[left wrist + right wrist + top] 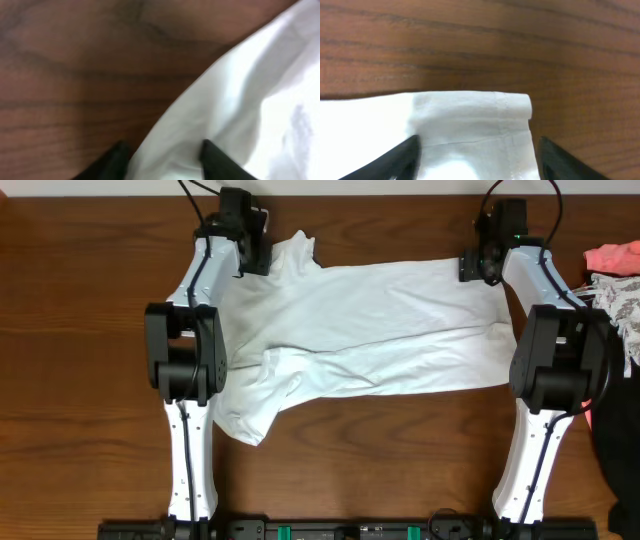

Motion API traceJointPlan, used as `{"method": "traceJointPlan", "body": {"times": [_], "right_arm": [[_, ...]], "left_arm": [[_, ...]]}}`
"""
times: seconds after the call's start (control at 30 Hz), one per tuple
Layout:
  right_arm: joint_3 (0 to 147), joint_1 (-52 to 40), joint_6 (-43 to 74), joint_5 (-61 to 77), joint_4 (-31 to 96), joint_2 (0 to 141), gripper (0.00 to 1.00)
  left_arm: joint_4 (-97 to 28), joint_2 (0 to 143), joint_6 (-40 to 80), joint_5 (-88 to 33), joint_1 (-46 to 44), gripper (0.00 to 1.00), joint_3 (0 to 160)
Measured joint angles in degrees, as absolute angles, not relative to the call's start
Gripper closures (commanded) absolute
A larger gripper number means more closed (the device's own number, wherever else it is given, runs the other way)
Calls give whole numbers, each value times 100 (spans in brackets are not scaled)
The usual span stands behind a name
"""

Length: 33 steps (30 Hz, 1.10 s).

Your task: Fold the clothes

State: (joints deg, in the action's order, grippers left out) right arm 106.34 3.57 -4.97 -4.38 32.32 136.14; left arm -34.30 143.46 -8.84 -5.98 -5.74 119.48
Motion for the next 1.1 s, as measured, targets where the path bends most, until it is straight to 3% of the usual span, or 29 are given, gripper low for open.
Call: {"method": "traceJointPlan", "body": {"times": [0.1,0.5,0.67,0.97,1.0,1.03,1.07,1.1], "right_arm": [[10634,357,-497,-451,3240,13614,58],[10634,357,-506,-451,3225,13614,97],[10634,360,-497,-456,3164,13614,99],[10634,360,-663,-471,3030,13614,99],[10634,360,-674,-484,3020,13614,90],[10634,360,-670,-495,3006,13614,60],[10634,360,-672,-504,2985,13614,48],[10634,360,-705,-508,2950,13614,44]], "left_arm": [[-3402,14350,-902,-598,-578,69,11948],[-3376,14350,-908,-600,-526,73,11948],[-3365,14350,-906,-598,-360,73,11948],[-3391,14350,-904,-591,-283,77,11948],[-3393,14350,-904,-596,-283,77,11948],[-3393,14350,-904,-598,-283,77,11948],[-3393,14350,-904,-596,-283,77,11948],[-3398,14350,-904,-596,-283,77,11948]]}}
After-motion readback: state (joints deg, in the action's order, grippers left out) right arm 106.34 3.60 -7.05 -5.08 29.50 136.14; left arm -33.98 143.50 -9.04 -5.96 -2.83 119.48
